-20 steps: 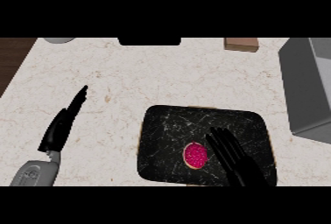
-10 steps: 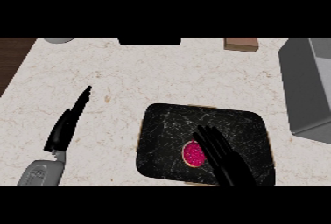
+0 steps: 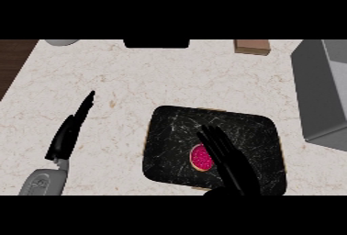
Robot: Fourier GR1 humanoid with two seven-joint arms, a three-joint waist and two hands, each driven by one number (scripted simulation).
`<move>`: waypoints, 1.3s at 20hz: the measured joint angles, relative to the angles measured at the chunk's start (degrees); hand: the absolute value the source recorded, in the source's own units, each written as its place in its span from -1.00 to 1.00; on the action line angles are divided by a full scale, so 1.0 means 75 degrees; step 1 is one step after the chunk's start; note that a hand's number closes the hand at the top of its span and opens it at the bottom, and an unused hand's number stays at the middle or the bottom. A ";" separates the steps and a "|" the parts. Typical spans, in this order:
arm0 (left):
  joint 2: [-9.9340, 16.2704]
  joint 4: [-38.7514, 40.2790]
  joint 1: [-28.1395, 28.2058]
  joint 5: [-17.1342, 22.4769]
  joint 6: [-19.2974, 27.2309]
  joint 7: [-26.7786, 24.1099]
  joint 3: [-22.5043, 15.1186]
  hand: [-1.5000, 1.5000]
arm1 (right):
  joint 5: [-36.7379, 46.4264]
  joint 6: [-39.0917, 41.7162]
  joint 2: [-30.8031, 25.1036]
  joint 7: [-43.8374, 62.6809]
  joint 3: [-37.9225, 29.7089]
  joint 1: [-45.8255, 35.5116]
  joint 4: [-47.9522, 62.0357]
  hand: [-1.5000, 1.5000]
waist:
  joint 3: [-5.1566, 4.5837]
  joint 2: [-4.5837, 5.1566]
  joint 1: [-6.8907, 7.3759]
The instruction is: Pick the cupcake from the tray and place it in the cardboard box
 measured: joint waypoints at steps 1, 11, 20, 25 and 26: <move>0.0060 0.0090 -0.0007 0.0042 -0.0061 -0.0118 0.0099 0.00 | 0.0017 -0.0013 0.0005 -0.0017 0.0003 -0.0030 0.0066 1.00 | -0.0014 -0.0014 -0.0005; 0.0054 0.0035 -0.0083 0.0041 -0.0291 -0.0013 0.0218 0.00 | 0.0908 -0.1626 0.0055 -0.0047 0.0179 -0.0328 0.0360 1.00 | -0.0008 -0.0023 -0.0010; -0.0003 0.0107 0.0020 -0.0075 -0.0327 -0.0181 0.0300 0.00 | 0.1054 -0.1907 -0.0128 0.0368 -0.0351 -0.0549 0.0387 1.00 | 0.0029 0.0014 0.0014; -0.0098 0.0138 -0.0070 -0.0125 -0.0266 -0.0135 0.0248 0.00 | 0.1017 0.0092 -0.1237 0.1223 -0.1556 -0.1196 0.0878 1.00 | 0.0025 0.0056 0.0038; -0.0085 0.0117 -0.0057 -0.0114 -0.0284 -0.0133 0.0257 0.00 | 0.0969 0.0546 -0.1415 0.1387 -0.1741 -0.1424 0.0854 1.00 | 0.0029 0.0053 0.0045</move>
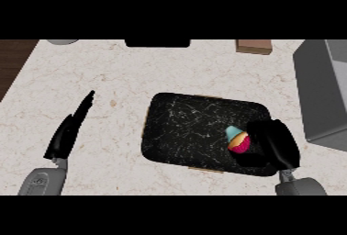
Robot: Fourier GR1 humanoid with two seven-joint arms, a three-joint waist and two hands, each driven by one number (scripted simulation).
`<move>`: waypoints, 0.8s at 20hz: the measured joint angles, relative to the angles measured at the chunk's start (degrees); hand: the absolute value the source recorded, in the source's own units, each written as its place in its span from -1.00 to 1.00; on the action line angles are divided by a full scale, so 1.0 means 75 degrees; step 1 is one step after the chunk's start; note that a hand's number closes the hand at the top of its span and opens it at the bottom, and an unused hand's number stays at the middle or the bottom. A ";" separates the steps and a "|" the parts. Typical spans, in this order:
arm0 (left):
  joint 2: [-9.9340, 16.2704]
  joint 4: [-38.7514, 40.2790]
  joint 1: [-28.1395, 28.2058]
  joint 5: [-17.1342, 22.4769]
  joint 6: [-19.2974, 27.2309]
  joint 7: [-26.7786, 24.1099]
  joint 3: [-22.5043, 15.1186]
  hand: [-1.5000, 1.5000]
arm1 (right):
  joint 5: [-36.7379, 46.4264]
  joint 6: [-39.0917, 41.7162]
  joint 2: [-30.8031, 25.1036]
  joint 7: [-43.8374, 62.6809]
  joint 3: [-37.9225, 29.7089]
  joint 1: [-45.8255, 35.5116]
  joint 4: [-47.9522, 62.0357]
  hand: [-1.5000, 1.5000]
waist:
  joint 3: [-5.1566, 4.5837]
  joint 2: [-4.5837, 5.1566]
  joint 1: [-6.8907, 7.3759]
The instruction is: Pick the cupcake from the tray and place it in the cardboard box
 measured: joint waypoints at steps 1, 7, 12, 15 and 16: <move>0.0009 0.0006 -0.0019 0.0008 -0.0013 0.0003 0.0015 0.00 | -0.0088 0.0368 -0.0170 0.0093 -0.0205 -0.0225 0.0044 1.00 | 0.0003 -0.0001 0.0002; 0.0075 -0.0180 0.0224 0.0048 -0.0104 -0.0043 0.0104 0.00 | -0.0236 0.1773 -0.0826 0.0689 -0.0834 -0.0524 -0.1186 1.00 | 0.0014 -0.0022 -0.0040; 0.0010 -0.0043 0.0092 -0.0025 -0.0039 -0.0031 0.0107 0.00 | -0.0370 0.2556 -0.1275 0.1318 -0.1575 -0.0974 -0.2337 1.00 | 0.0015 -0.0028 -0.0080; -0.0036 -0.0066 0.0099 -0.0073 -0.0007 -0.0003 0.0076 0.00 | -0.0528 0.3168 -0.1522 0.1774 -0.2080 -0.1019 -0.3178 1.00 | 0.0014 -0.0038 -0.0106; -0.0077 -0.0167 0.0134 -0.0121 0.0018 0.0071 0.0019 0.00 | -0.0602 0.3316 -0.1604 0.1878 -0.2295 -0.1105 -0.3266 1.00 | 0.0014 -0.0037 -0.0092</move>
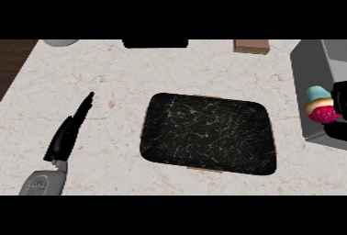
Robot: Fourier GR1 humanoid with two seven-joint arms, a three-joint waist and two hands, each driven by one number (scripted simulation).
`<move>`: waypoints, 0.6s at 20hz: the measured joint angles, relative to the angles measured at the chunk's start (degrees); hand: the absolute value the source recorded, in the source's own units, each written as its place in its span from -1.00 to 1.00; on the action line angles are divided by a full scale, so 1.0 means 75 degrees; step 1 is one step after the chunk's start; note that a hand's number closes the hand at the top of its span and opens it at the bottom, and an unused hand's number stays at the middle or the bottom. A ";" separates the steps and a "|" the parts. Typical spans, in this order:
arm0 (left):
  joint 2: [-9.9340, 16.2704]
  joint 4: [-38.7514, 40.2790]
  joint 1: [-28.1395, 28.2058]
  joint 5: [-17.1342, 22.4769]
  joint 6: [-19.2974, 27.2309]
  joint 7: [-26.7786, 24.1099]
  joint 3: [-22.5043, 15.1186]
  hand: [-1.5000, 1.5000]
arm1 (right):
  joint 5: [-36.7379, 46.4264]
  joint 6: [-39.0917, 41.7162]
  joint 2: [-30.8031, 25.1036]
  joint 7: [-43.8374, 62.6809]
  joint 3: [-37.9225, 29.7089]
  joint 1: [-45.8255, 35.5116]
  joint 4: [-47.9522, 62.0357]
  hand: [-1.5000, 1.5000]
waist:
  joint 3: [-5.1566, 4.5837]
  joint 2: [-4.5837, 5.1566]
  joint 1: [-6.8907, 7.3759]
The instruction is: Pick the cupcake from the tray and place it in the cardboard box
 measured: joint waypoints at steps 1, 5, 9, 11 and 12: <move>0.0050 -0.0015 0.0059 0.0033 -0.0038 -0.0062 0.0047 0.00 | -0.0084 0.0139 -0.0099 0.0087 -0.0235 -0.0105 -0.0037 1.00 | 0.0001 0.0003 0.0012; 0.0044 0.0076 0.0017 0.0048 -0.0057 -0.0116 0.0102 0.00 | -0.0465 0.0636 -0.0535 0.0333 -0.1178 -0.0488 -0.0129 1.00 | 0.0001 0.0012 0.0024; 0.0096 0.0032 -0.0137 0.0070 -0.0130 0.0042 0.0169 0.00 | -0.0862 0.0625 -0.0858 0.0275 -0.2097 -0.0629 0.0164 1.00 | 0.0006 0.0019 0.0033; 0.0072 -0.0038 -0.0086 0.0060 -0.0153 0.0075 0.0148 0.00 | -0.0984 0.0627 -0.1154 0.0137 -0.2449 -0.0742 0.0576 1.00 | 0.0007 0.0020 0.0050; -0.0007 -0.0019 -0.0096 -0.0029 -0.0058 0.0072 0.0091 0.00 | -0.1012 0.0550 -0.1254 0.0057 -0.2580 -0.0786 0.0825 1.00 | 0.0006 0.0024 0.0057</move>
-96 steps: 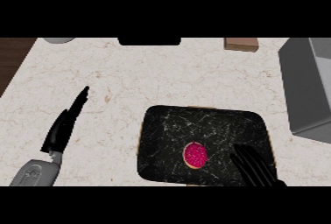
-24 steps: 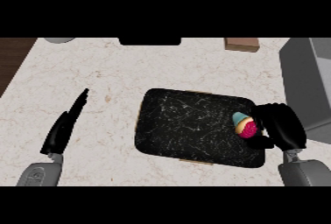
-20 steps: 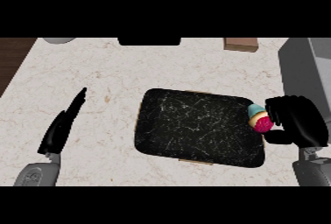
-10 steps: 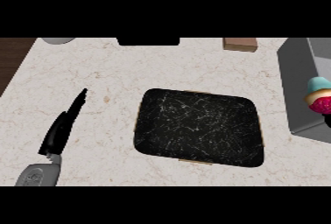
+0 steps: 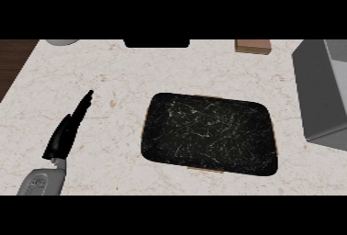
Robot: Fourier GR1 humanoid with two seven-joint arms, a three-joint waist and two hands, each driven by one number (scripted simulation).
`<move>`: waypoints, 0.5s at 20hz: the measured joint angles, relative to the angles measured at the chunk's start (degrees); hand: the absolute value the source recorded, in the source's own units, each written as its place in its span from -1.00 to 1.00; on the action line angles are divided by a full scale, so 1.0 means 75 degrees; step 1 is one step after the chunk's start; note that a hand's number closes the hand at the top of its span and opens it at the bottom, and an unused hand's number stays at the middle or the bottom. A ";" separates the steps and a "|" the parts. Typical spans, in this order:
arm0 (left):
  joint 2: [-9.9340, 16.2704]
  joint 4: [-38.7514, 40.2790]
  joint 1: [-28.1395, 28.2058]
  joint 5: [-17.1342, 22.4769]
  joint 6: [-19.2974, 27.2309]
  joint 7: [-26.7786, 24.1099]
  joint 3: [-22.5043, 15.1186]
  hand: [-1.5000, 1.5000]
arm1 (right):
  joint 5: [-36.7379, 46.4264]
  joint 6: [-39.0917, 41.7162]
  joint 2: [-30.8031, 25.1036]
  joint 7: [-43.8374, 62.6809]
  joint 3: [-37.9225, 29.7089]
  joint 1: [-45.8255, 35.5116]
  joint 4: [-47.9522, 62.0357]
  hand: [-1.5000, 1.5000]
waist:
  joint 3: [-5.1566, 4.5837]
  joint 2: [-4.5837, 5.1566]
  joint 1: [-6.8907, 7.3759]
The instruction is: Pick the cupcake from the tray and place it in the cardboard box
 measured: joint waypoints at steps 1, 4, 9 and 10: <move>-0.0003 -0.0036 0.0053 0.0004 -0.0020 -0.0027 -0.0006 0.00 | -0.0024 -0.0096 -0.0131 -0.0114 -0.0153 -0.0033 0.0304 1.00 | 0.0000 0.0003 0.0010; -0.0049 -0.0084 0.0090 -0.0013 -0.0023 -0.0021 -0.0021 0.00 | -0.0039 -0.0288 -0.0518 -0.0433 -0.0420 -0.0122 0.1153 1.00 | 0.0001 0.0008 0.0029; 0.0018 -0.0083 0.0038 0.0057 -0.0162 -0.0009 0.0062 0.00 | 0.0135 -0.0921 -0.1150 -0.1121 -0.0585 -0.0413 0.3093 1.00 | 0.0005 0.0026 0.0074; 0.0005 -0.0149 0.0097 0.0043 -0.0160 0.0003 0.0044 0.00 | 0.0150 -0.1001 -0.1221 -0.1237 -0.0596 -0.0419 0.3414 1.00 | 0.0004 0.0024 0.0077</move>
